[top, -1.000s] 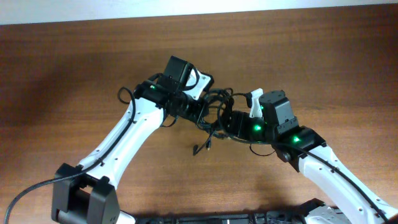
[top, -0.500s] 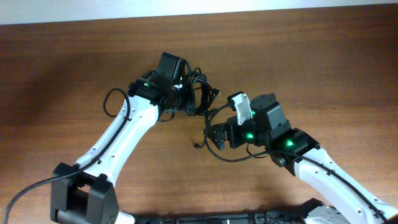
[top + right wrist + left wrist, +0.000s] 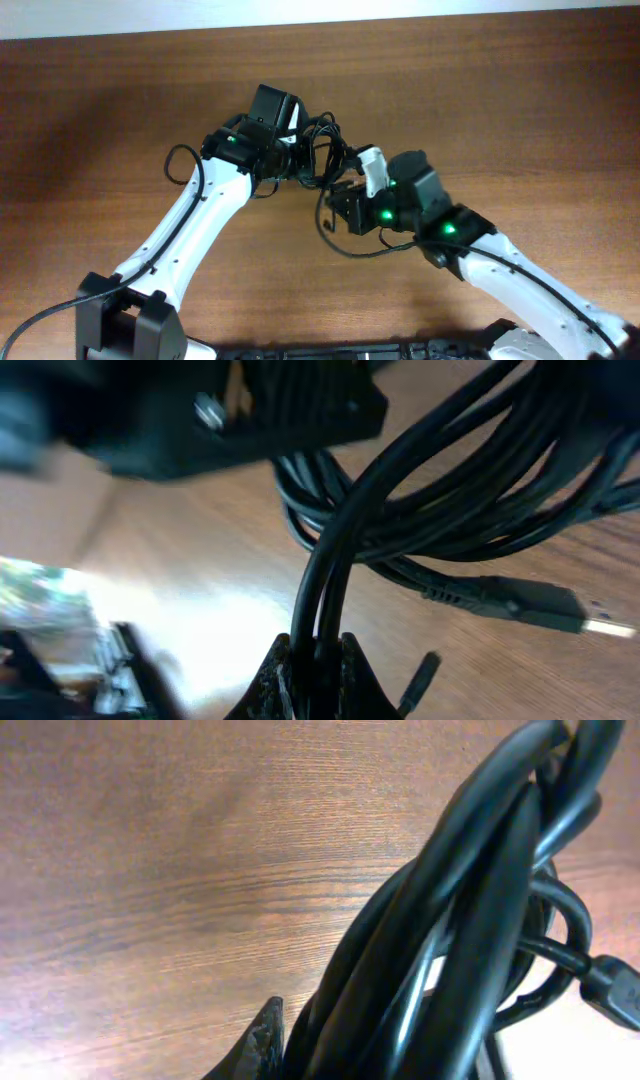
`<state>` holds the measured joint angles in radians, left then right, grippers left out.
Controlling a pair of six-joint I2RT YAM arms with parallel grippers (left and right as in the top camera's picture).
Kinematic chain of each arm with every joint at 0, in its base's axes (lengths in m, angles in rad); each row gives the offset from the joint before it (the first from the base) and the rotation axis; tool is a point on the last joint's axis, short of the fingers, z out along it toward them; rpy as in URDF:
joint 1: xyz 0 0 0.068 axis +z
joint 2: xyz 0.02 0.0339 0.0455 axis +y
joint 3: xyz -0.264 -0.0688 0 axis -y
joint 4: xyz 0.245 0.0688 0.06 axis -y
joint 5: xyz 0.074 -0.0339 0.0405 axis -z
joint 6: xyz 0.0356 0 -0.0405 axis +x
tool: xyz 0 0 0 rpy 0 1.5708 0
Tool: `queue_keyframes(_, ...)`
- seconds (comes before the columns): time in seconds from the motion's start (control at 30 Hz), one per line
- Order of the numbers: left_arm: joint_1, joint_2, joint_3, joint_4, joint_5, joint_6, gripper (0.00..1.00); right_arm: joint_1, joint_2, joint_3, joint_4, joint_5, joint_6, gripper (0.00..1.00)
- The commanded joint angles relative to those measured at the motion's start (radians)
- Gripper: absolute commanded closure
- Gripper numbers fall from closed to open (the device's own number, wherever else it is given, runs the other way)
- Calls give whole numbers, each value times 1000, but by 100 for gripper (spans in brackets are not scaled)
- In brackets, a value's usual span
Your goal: Untangle cables
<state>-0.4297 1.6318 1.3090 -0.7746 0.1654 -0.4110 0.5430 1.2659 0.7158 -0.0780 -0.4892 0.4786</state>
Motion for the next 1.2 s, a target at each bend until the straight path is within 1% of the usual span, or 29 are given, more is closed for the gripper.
queue_keyframes(0.0, 0, -30, 21, 5, 26, 150, 100, -77, -83, 25, 8, -66, 151, 96)
queue_keyframes(0.03, 0, -30, 21, 8, 75, 185, 100, -98, -85, 25, 8, -64, 180, 96)
queue_keyframes(0.1, 0, -30, 21, 12, 165, 205, 100, -121, -79, 25, 8, -60, 190, 96)
queue_keyframes(0.13, 0, -30, 21, 24, 233, 231, 100, -120, -79, 25, 8, -56, 193, 96)
queue_keyframes(0.23, -29, -30, 21, 37, 356, 348, 100, -120, -72, 25, 7, -27, 194, 96)
queue_keyframes(0.33, -69, -30, 21, 24, 370, 412, 100, -120, -55, 25, 0, 80, 264, 96)
queue_keyframes(0.4, -69, -33, 21, 5, 370, 412, 100, -120, -54, 25, -24, 174, 285, 96)
queue_keyframes(0.43, -70, -39, 21, 0, 376, 412, 100, -120, -47, 25, -39, 200, 318, 96)
queue_keyframes(0.47, -70, -49, 21, 1, 409, 413, 100, -120, -37, 25, -37, 204, 317, 96)
queue_keyframes(0.53, -72, -64, 21, -38, 583, 522, 100, -121, -22, 25, -21, 251, 328, 96)
queue_keyframes(0.6, -72, -64, 21, -67, 626, 522, 100, -127, -22, 25, 3, 259, 336, 96)
queue_keyframes(0.7, -71, -64, 21, -67, 864, 575, 100, -152, -20, 25, 1, 244, 336, 94)
queue_keyframes(0.73, -71, -64, 21, -56, 914, 574, 100, -153, -21, 25, 3, 219, 336, 93)
queue_keyframes(0.77, -71, -64, 21, -57, 910, 575, 100, -153, -21, 25, 6, 182, 335, 79)
queue_keyframes(0.8, -70, -63, 21, -58, 863, 574, 100, -153, -25, 25, 6, 129, 335, 49)
queue_keyframes(0.87, -52, -63, 21, -61, 798, 573, 100, -153, -39, 25, 2, 79, 335, 31)
queue_keyframes(0.9, -23, -63, 21, -64, 753, 573, 100, -153, -58, 25, -14, 73, 334, 26)
queue_keyframes(1.0, 108, -63, 21, -66, 663, 551, 100, -153, -152, 25, -88, 74, 275, 19)
queue_keyframes(1.07, 151, -63, 21, -76, 668, 525, 100, -153, -236, 25, -121, 74, 166, 17)
queue_keyframes(1.1, 160, -63, 21, -79, 668, 536, 100, -153, -297, 25, -144, 81, 61, 16)
queue_keyframes(1.13, 159, -63, 21, -79, 668, 552, 100, -154, -333, 25, -155, 86, -11, 14)
queue_keyframes(1.17, 156, -63, 21, -79, 693, 575, 100, -162, -376, 25, -176, 104, -103, 12)
